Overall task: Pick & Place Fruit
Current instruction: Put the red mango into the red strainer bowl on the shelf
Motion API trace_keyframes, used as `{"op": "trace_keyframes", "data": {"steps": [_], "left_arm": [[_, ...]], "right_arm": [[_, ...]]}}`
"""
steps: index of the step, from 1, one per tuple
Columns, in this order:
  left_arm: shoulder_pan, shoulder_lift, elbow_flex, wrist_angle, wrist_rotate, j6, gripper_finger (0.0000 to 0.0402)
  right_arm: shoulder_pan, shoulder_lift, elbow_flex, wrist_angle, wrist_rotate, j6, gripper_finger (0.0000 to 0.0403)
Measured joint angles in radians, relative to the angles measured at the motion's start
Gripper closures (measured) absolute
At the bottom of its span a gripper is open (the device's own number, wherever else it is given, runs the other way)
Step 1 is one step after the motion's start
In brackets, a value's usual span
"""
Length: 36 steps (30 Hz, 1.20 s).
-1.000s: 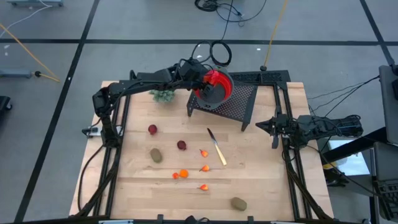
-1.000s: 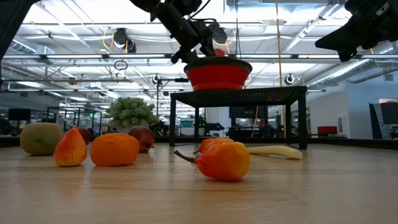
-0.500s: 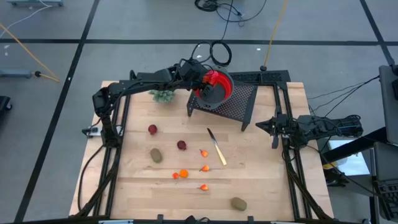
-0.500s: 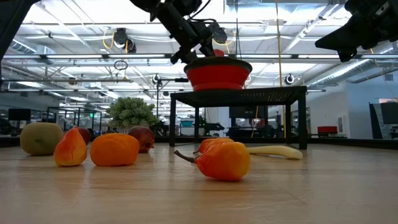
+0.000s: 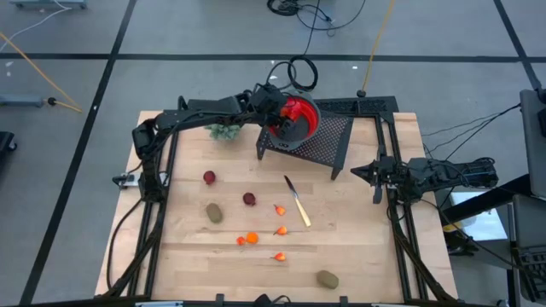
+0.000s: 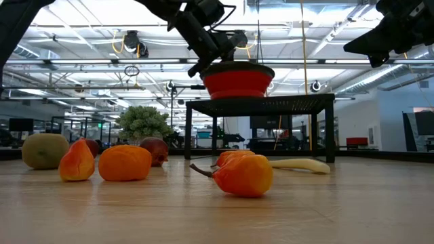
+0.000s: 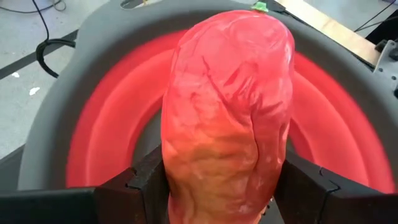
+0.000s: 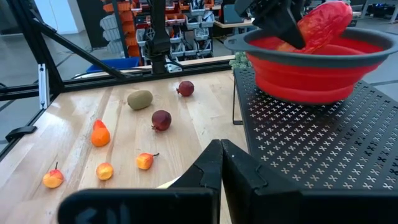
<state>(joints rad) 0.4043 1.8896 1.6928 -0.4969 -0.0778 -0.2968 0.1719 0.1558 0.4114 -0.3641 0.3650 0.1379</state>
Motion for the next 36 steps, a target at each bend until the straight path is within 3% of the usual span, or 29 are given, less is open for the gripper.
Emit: {"op": "trace_keyframes", "data": {"steps": [27,36], "left_arm": [[0.000,-0.001,0.000,0.029,0.002,0.075,0.0175],[0.000,-0.001,0.000,0.029,0.001,0.085,0.0133]], "right_arm": [[0.000,0.000,0.000,0.000,0.000,-0.027,0.0403],[0.000,0.000,0.000,0.000,0.000,-0.027,0.0403]]}}
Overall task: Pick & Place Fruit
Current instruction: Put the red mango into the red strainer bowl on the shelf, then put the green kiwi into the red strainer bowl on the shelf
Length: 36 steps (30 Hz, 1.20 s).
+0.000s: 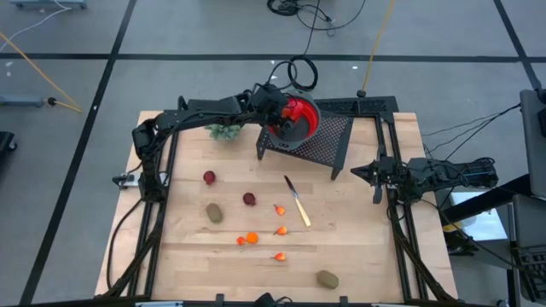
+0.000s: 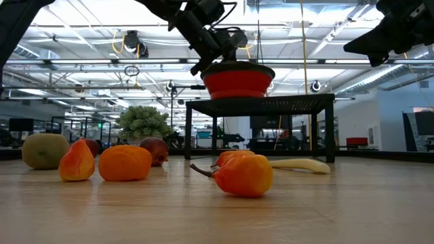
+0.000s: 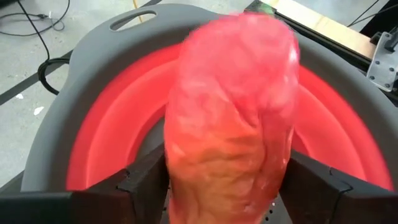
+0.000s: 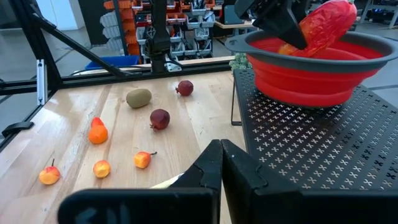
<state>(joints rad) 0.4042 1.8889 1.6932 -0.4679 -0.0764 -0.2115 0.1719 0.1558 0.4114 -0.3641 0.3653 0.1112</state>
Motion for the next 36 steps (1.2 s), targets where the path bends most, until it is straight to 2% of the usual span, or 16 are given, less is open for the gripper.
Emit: {"op": "trace_keyframes", "data": {"steps": [8,14,18,24,29,36], "left_arm": [[0.000,0.000,0.000,0.003,-0.001,0.000,0.0111],[0.001,-0.033,0.001,0.062,-0.006,0.000,0.0127],[-0.009,-0.077,0.001,0.076,-0.003,0.005,0.0161],[-0.049,-0.156,0.001,0.024,-0.003,0.010,0.0234],[-0.095,-0.212,0.001,-0.116,-0.003,0.019,0.0299],[-0.158,-0.250,0.001,-0.350,-0.004,-0.072,0.0384]], "right_arm": [[0.000,0.000,0.000,0.000,0.000,0.000,0.0403],[0.000,0.000,0.000,0.000,0.000,0.000,0.0403],[0.000,-0.001,0.000,0.001,-0.001,0.000,0.0403],[0.000,-0.001,0.001,0.001,-0.002,0.003,0.0403],[0.000,-0.001,0.001,0.001,-0.002,0.003,0.0403],[0.000,-0.001,0.001,0.001,-0.003,0.001,0.0403]]}}
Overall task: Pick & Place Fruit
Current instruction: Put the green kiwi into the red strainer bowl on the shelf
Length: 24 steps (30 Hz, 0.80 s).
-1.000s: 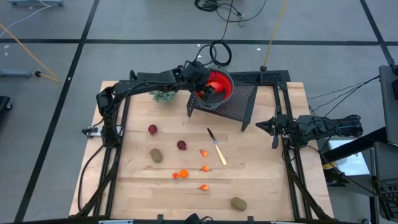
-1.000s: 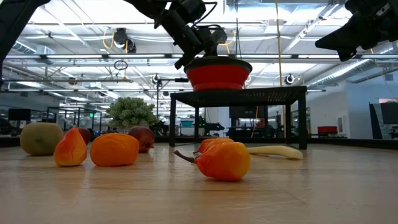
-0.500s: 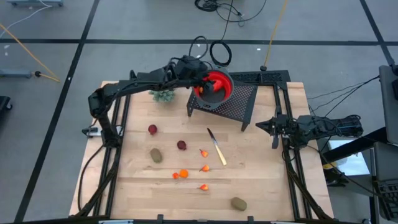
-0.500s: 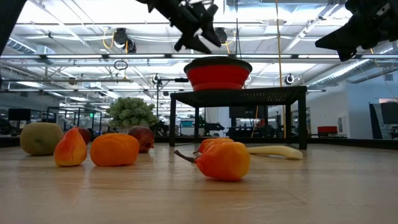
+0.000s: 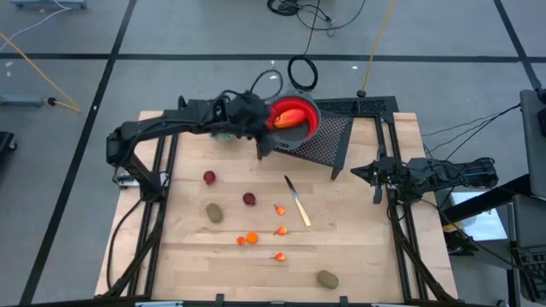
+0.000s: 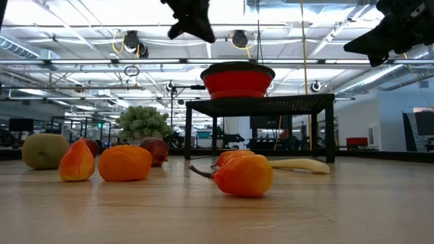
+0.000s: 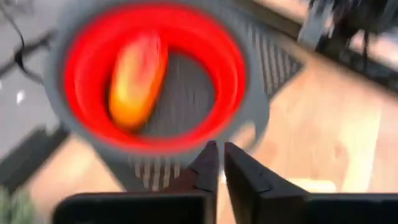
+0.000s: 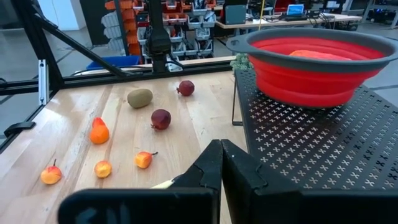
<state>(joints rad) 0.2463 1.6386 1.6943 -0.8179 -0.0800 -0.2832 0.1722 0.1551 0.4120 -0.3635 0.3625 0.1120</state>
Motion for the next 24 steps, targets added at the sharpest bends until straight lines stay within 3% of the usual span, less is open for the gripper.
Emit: {"op": "trace_keyframes", "data": {"steps": [12,24], "left_arm": [[-0.129,-0.003,0.000,-0.462,0.000,-0.308,0.0399],[-0.235,-0.003,0.000,-0.638,0.042,-0.708,0.0395]], "right_arm": [[0.000,0.000,0.000,0.000,-0.001,0.000,0.0403],[0.000,0.000,0.000,0.000,-0.001,0.000,0.0403]]}}
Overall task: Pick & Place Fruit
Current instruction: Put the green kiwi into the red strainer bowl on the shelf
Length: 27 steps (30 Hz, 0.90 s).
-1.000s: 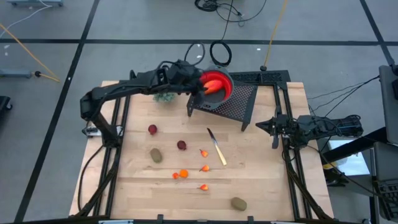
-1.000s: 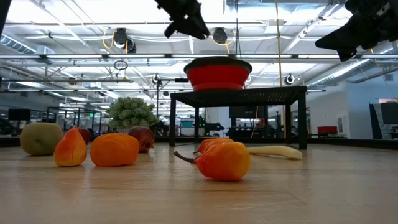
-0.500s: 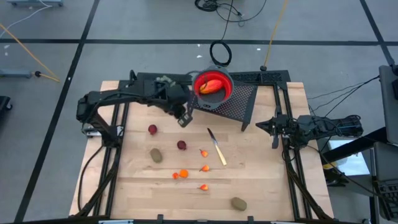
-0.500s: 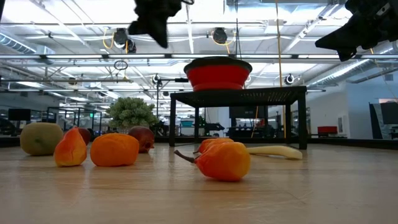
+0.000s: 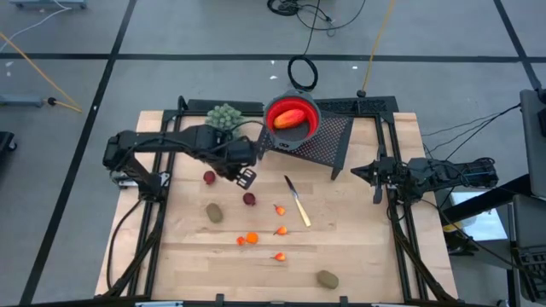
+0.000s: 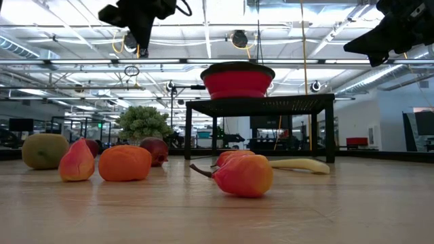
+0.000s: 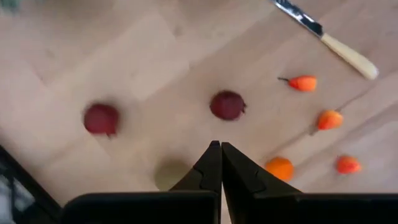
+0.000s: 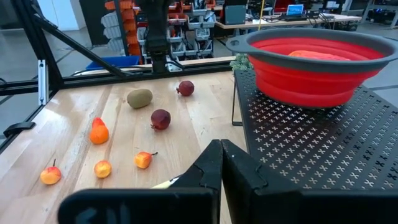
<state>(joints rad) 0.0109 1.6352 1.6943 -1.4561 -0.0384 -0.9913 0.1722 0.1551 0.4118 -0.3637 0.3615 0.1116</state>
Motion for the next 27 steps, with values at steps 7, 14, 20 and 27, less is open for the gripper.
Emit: {"op": "trace_keyframes", "data": {"steps": [7,14,20,27], "left_arm": [[-0.049,0.001,-0.031,-0.050,0.011,-0.179,0.0393],[-0.094,0.002,-0.158,-0.058,0.050,-0.288,0.0358],[-0.129,0.002,-0.267,-0.031,0.138,-0.343,0.0321],[-0.170,0.001,-0.352,0.067,0.171,-0.392,0.0275]], "right_arm": [[0.000,0.000,0.000,0.000,0.000,0.000,0.0403],[0.000,0.000,0.000,0.000,0.000,0.000,0.0403],[0.000,0.000,0.000,0.000,0.000,0.000,0.0403],[0.000,0.000,0.000,0.000,0.000,0.000,0.0403]]}}
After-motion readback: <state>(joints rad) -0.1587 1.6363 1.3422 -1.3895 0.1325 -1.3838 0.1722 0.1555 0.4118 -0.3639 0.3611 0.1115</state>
